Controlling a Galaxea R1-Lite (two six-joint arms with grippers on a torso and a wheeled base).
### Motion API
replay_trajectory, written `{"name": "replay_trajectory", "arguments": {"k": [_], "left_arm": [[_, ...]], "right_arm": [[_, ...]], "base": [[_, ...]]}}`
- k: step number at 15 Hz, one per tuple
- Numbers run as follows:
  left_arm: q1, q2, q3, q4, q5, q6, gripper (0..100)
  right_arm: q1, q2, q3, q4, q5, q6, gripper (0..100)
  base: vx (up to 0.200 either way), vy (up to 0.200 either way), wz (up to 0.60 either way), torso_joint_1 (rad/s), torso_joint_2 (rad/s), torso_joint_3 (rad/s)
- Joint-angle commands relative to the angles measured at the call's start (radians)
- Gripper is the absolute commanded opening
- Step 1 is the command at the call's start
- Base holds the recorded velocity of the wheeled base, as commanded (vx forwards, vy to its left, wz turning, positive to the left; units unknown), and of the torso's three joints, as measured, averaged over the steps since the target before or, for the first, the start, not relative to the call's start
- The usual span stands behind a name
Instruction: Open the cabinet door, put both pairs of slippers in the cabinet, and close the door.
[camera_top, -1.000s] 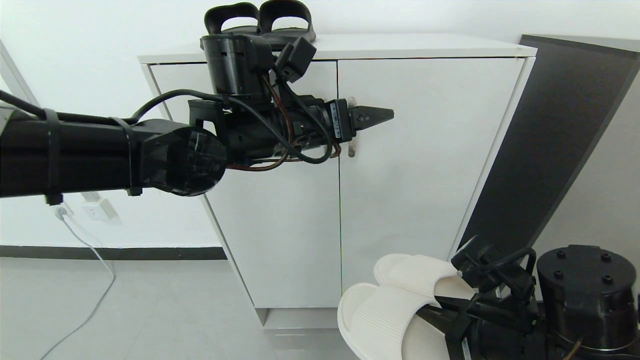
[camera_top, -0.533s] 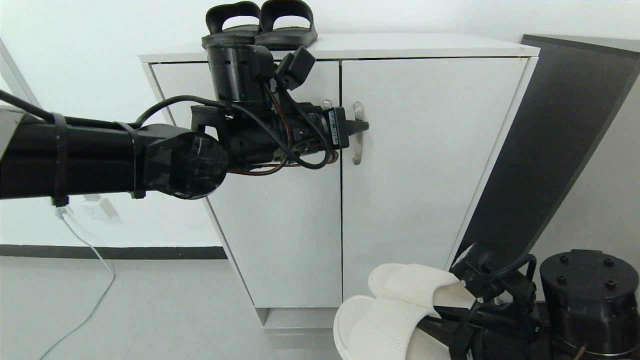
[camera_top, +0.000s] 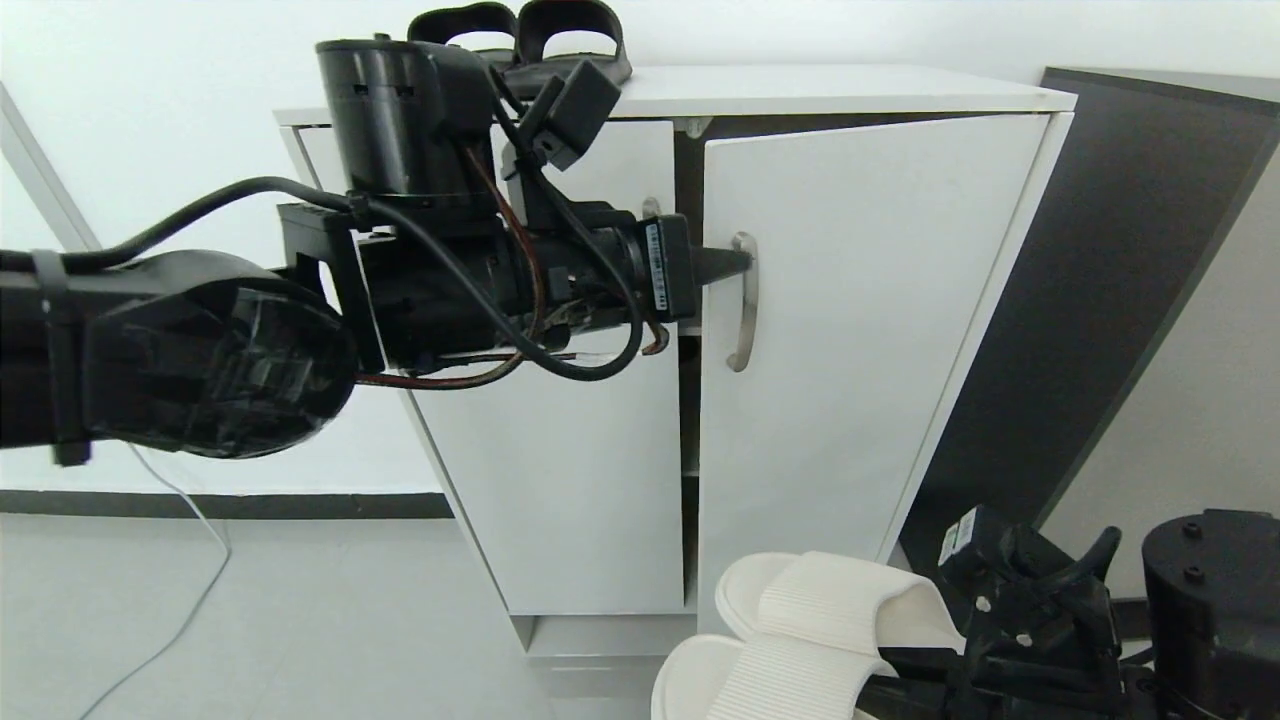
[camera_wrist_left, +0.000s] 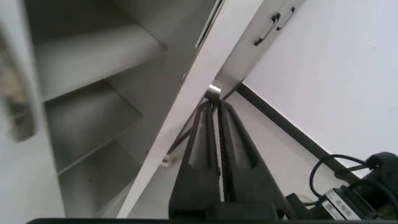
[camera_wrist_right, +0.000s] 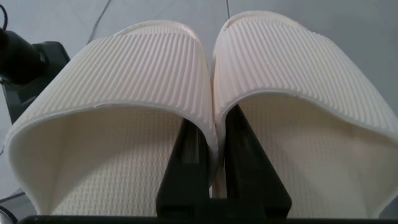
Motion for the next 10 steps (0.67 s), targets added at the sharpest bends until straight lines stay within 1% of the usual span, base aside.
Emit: {"name": "replay_trajectory", "arguments": {"k": [1, 2, 5, 7, 8, 10], "left_arm": [[-0.011, -0.073, 0.038, -0.004, -0.002, 0.001, 0], [-0.014, -0.088, 0.055, -0.004, 0.000, 0.001, 0], [-0.040, -0.196, 0.161, -0.005, -0.006, 0.003, 0], [-0.072, -0.268, 0.222, -0.005, -0.006, 0.003, 0], [-0.089, -0.299, 0.243, -0.005, -0.006, 0.003, 0], [-0.096, -0.355, 0.283, -0.004, -0.005, 0.001, 0]], "right_arm": [[0.000, -0.011, 0.008, -0.001, 0.008, 0.000, 0], [0.000, -0.010, 0.009, -0.001, 0.012, 0.000, 0], [0.000, -0.005, 0.019, -0.001, 0.016, 0.000, 0], [0.000, -0.005, 0.019, -0.001, 0.016, 0.000, 0], [0.000, -0.004, 0.019, -0.001, 0.016, 0.000, 0], [0.000, -0.005, 0.020, -0.001, 0.032, -0.003, 0]], "base": [[0.000, 0.000, 0.00, 0.000, 0.00, 0.000], [0.000, 0.000, 0.00, 0.000, 0.00, 0.000], [0.000, 0.000, 0.00, 0.000, 0.00, 0.000], [0.000, 0.000, 0.00, 0.000, 0.00, 0.000], [0.000, 0.000, 0.00, 0.000, 0.00, 0.000], [0.000, 0.000, 0.00, 0.000, 0.00, 0.000]]}}
